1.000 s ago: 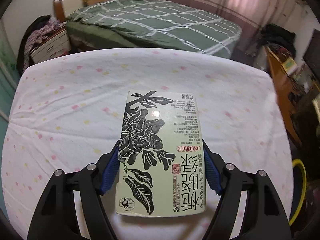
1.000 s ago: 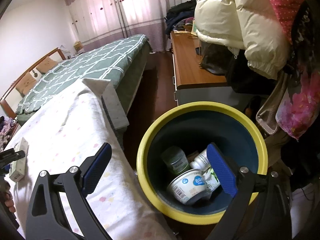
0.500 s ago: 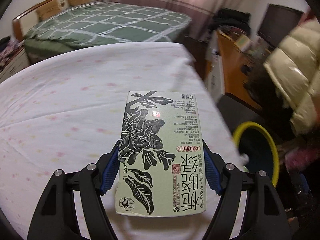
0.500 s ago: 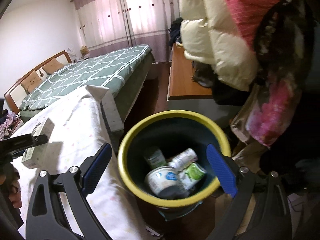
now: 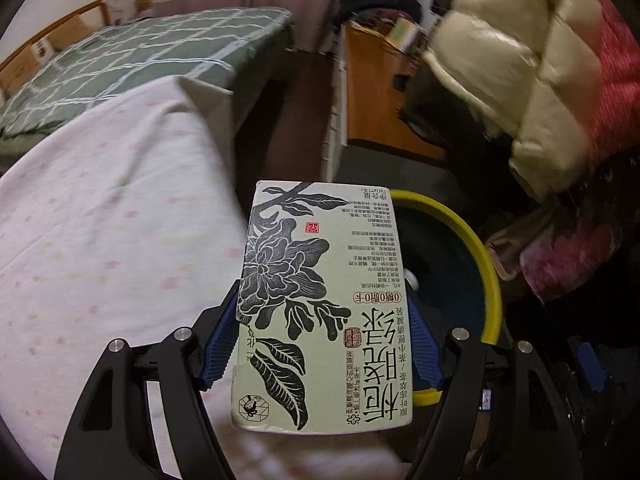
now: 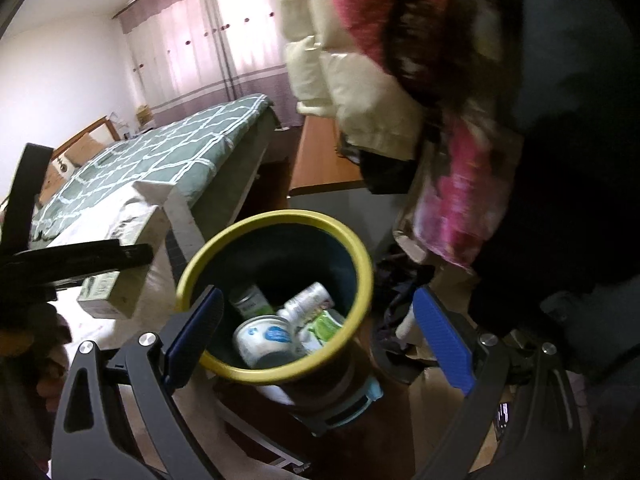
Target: Collect trash
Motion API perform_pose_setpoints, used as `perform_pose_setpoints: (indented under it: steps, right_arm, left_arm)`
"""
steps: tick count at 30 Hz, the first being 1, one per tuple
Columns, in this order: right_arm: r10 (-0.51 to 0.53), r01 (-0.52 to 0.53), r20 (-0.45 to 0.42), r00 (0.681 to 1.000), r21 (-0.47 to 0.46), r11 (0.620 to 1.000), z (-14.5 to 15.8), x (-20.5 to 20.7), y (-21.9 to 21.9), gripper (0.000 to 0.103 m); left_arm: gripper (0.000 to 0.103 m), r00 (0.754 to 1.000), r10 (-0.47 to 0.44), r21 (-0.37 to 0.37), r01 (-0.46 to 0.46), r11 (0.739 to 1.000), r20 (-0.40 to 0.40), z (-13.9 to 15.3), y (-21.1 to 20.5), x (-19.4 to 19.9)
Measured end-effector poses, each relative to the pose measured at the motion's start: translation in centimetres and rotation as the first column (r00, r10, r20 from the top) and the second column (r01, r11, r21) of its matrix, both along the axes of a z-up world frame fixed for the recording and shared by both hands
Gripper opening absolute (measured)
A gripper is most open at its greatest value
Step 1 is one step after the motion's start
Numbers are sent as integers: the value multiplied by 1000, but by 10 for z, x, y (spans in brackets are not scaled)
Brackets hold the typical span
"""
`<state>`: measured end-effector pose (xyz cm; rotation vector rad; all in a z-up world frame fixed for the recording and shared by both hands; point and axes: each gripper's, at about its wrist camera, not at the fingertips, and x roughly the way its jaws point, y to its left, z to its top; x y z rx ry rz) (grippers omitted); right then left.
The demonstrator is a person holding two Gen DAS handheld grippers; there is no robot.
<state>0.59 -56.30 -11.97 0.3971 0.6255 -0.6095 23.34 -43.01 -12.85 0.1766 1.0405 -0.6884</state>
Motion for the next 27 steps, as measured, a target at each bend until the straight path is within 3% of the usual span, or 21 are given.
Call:
perform_pose_setpoints:
  steps: [10,13,15,21,27]
  right_arm:
    - [-74,74,36,997,18,997,4,-40,-25,91]
    - [-80,79,45,996,25,997,5,-45,-27,91]
    - [-84,82,51,995,33,996,5,-47,-28,91]
    - [-48,47,53,997,27,999,11,-46,-17,91]
    - [58,-59,28,998,18,998,15,-28,7,91]
  left_arm:
    - [74,995,-82,36,84,996,-59,-28,-70,-12]
    - [90,995,-90,38,92,995,-53,-31,-78,-15]
    - [91,996,-79,39,80,996,-33,-31,-79,-17]
    - [92,999,-42,1,42,999,6,-13,-41,-22]
    - [98,990,65,-59,-58,997,128,32,63,-38]
